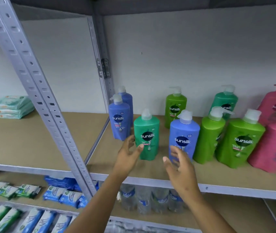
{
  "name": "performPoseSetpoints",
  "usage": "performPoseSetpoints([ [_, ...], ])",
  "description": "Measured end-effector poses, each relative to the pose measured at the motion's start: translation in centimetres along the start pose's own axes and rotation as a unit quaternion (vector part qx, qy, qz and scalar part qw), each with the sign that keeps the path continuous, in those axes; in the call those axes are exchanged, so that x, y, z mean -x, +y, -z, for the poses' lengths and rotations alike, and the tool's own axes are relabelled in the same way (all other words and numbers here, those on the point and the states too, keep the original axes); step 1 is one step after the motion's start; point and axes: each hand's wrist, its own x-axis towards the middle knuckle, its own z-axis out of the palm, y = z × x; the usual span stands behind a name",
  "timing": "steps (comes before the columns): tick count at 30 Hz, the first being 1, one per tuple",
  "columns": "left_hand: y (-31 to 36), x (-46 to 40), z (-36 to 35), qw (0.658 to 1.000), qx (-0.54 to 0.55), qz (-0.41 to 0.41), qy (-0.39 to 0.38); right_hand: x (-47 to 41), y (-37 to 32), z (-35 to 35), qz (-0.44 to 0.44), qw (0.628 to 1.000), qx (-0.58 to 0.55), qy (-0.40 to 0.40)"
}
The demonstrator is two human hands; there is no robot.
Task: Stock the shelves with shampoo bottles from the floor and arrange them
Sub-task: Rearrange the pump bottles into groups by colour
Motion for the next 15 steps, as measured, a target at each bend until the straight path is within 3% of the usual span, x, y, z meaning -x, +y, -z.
performPoseSetpoints([
  [5,0.9,-1.2,-1.3,0.999,0.025,-0.037,0.011,-0.4,2.0,5.1,0.007,0.995,-0.014,0.100],
  [9,1.7,-1.9,-2.1,0.999,0.035,-0.019,0.004,-2.6,4.2,9.4,-0.030,0.989,0.025,0.141],
  [15,2.5,-1.5,-2.4,0.999,0.036,-0.004,0.005,-5.9,4.7,12.3,-0.080,0.993,0.039,0.074],
])
